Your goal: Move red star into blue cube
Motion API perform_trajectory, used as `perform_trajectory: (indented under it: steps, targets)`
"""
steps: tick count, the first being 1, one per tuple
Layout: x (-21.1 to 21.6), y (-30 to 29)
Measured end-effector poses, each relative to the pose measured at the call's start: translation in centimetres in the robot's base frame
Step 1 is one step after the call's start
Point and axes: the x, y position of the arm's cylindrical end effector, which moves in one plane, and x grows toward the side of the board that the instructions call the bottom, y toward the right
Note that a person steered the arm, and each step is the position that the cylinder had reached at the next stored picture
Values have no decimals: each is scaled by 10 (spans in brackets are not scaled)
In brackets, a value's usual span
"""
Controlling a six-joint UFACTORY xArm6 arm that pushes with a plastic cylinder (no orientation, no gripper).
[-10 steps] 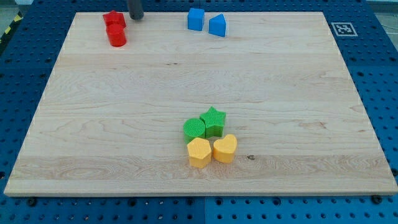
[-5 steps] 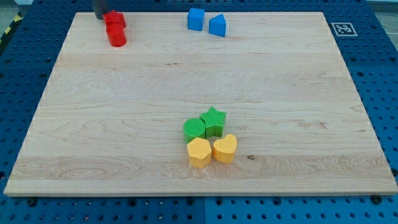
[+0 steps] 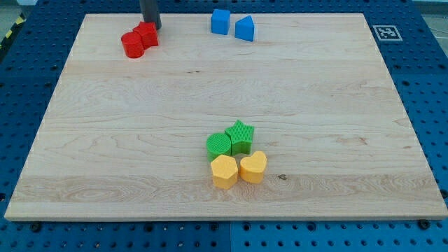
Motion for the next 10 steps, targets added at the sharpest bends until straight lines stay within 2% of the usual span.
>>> perform_trajectory:
  steps: [1, 3, 5, 7, 9, 10]
  targets:
    - [-12, -48]
    - [22, -62]
    - [30, 0]
    - [56, 3]
    - [58, 88]
    - [78, 93]
